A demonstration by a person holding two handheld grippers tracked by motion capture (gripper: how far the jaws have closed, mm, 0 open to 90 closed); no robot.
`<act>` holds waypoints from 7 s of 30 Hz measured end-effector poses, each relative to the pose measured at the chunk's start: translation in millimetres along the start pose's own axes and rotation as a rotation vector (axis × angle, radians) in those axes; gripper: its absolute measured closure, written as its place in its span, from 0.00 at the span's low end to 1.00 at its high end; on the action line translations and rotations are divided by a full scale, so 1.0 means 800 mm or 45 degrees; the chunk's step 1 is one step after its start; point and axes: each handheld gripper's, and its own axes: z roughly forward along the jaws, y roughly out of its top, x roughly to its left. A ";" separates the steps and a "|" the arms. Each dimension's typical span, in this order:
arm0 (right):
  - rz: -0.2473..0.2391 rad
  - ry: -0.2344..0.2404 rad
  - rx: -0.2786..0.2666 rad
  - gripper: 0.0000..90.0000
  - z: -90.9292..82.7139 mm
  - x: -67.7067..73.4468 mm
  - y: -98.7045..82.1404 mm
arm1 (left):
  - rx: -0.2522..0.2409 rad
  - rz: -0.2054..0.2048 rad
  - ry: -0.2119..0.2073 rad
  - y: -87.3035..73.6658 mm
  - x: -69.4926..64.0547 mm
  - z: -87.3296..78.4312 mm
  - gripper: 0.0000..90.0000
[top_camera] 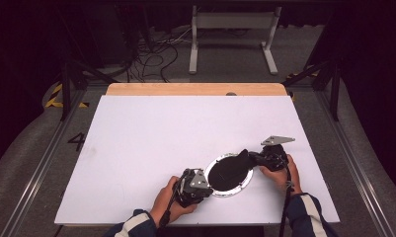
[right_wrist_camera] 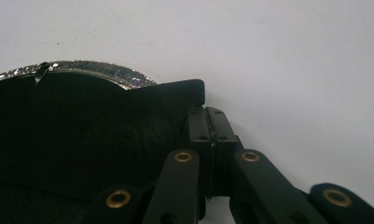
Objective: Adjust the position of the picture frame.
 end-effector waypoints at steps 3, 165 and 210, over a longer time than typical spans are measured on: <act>0.004 -0.004 0.002 1.00 -0.003 0.003 -0.003 | 0.020 -0.006 0.060 -0.003 0.006 -0.006 1.00; -0.257 0.097 0.021 1.00 0.003 0.103 -0.009 | -0.096 -0.134 0.113 -0.029 0.090 -0.020 0.99; -0.262 0.303 0.003 0.98 -0.003 0.130 -0.011 | -0.253 -0.127 0.206 -0.080 0.095 -0.100 0.96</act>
